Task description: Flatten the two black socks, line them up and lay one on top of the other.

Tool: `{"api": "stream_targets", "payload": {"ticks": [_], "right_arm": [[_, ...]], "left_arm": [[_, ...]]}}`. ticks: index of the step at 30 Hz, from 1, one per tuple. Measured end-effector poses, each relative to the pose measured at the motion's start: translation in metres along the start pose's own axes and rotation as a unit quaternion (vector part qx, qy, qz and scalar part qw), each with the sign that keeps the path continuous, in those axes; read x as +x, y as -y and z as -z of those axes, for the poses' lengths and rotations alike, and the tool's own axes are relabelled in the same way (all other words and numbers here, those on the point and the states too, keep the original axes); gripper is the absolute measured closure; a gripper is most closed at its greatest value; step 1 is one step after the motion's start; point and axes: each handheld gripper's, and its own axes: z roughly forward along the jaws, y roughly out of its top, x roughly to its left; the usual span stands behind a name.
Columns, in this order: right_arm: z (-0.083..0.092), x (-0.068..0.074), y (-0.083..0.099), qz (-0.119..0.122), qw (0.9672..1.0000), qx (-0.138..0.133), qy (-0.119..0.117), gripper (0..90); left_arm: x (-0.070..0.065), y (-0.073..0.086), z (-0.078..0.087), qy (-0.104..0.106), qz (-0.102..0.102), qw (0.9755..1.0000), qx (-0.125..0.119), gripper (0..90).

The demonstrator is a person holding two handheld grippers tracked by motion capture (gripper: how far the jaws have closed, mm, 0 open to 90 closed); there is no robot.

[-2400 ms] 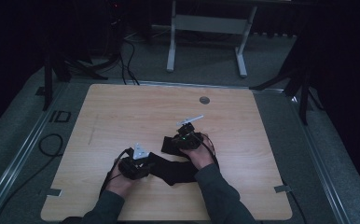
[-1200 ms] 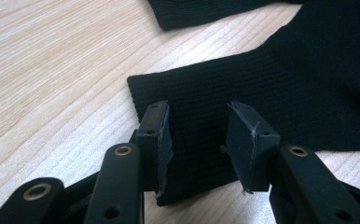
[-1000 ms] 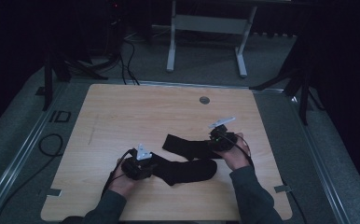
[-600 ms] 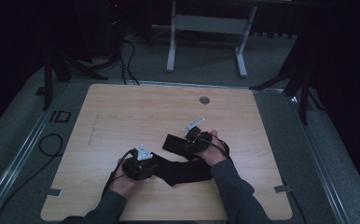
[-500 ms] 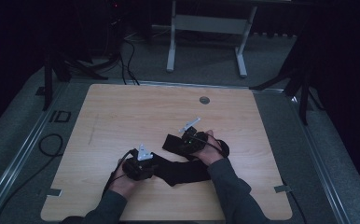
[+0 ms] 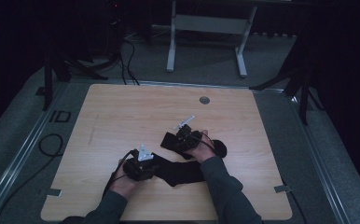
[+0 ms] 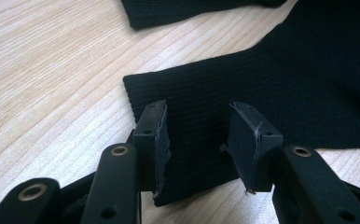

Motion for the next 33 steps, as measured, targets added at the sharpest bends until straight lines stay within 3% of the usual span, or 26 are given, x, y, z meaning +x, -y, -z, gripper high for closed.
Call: {"api": "stream_targets", "payload": {"ticks": [9, 13, 18, 26, 33], "right_arm": [[-0.003, 0.006, -0.007, -0.019, 0.9997, 0.002, 0.015, 81.0], [-0.003, 0.008, -0.009, -0.024, 0.9995, 0.004, 0.02, 83.5], [0.001, 0.005, -0.007, -0.041, 0.9992, -0.004, -0.004, 83.8], [0.041, -0.004, -0.006, -0.049, 0.9967, -0.057, -0.03, 83.8], [0.078, -0.015, 0.003, -0.046, 0.9949, -0.087, -0.024, 83.8]], "left_arm": [[0.0, 0.0, -0.001, 0.004, 0.002, 1.0, -0.002, 57.5], [0.0, 0.0, -0.001, 0.004, 0.001, 1.0, -0.002, 57.4], [0.0, 0.0, -0.001, 0.006, 0.001, 1.0, -0.003, 57.3], [0.0, 0.0, -0.001, 0.006, 0.001, 1.0, -0.003, 56.9], [-0.001, 0.0, -0.001, 0.005, 0.0, 1.0, -0.003, 56.8]]}}
